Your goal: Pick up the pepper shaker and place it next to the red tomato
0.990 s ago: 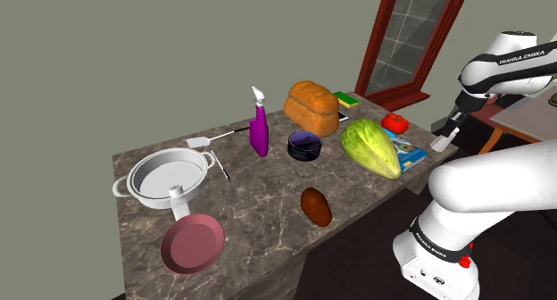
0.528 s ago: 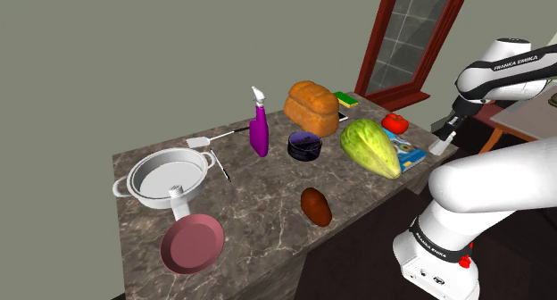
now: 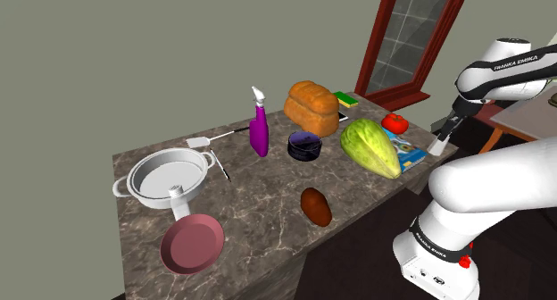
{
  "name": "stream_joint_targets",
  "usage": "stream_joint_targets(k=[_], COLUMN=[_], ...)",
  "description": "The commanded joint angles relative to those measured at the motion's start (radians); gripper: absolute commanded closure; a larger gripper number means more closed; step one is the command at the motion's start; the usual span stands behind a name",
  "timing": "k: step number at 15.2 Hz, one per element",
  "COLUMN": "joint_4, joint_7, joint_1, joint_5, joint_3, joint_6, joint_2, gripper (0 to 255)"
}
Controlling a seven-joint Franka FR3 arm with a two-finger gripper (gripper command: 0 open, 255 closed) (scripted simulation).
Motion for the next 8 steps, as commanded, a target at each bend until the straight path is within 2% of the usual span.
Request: stream_joint_targets(k=[1, 4, 8], joint_4=[0.013, 0.056, 0.056], joint_7=[0.000, -0.003, -0.003], joint_1=[-0.007, -0.020, -0.021], joint_5=[0.007, 0.033, 0.033], joint_3=[0.023, 0.083, 0.084], joint_6=[-0.046, -0.166, -0.166], joint_2=[-0.032, -0.105, -0.105], gripper=[0, 0, 0])
